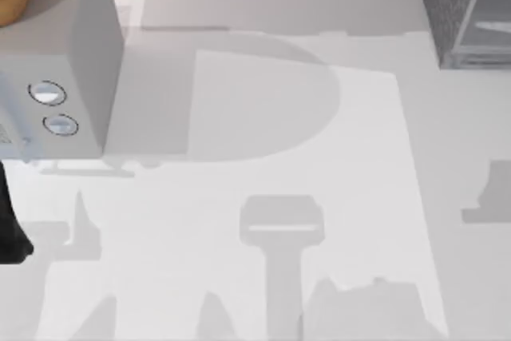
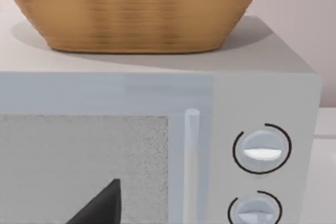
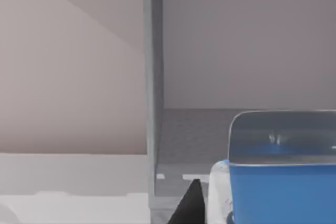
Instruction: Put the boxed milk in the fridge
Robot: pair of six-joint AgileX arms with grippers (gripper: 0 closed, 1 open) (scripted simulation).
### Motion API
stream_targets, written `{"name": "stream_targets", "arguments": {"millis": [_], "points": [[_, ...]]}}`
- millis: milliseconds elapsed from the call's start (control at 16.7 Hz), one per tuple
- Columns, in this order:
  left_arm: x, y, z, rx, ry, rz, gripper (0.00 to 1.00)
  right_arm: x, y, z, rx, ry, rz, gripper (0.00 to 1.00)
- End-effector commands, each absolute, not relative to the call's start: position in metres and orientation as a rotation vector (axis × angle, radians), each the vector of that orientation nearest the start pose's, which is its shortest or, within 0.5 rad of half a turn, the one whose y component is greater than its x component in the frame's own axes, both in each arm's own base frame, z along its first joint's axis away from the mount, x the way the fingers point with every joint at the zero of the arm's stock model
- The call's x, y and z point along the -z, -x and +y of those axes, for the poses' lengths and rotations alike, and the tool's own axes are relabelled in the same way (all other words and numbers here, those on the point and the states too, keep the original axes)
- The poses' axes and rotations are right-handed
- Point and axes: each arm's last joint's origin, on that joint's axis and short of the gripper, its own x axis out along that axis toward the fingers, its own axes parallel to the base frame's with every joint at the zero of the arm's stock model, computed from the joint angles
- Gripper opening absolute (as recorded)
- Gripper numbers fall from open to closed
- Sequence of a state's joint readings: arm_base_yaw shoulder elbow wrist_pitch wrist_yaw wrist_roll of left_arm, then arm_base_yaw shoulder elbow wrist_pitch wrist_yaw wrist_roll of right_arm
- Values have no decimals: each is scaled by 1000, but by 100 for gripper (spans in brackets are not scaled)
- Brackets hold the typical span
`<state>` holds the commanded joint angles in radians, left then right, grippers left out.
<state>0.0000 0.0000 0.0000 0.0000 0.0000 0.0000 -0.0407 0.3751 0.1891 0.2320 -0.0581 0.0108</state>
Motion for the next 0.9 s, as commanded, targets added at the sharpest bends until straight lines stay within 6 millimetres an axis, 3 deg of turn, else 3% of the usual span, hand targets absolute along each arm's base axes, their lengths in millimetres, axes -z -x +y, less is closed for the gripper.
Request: {"name": "stream_targets", "arguments": {"millis": [240, 420, 600, 900], "points": [[-160, -106, -1, 0, 0, 0, 100, -245, -182, -14, -12, 4, -39, 0], [-160, -106, -1, 0, 0, 0, 100, -249, -237, -28, -4, 7, -23, 0], [-160, -106, -1, 0, 0, 0, 100, -232, -295, -48, 3, 5, -4, 0], [-160, -106, -1, 0, 0, 0, 100, -168, -370, -82, 6, -1, 15, 0]]}}
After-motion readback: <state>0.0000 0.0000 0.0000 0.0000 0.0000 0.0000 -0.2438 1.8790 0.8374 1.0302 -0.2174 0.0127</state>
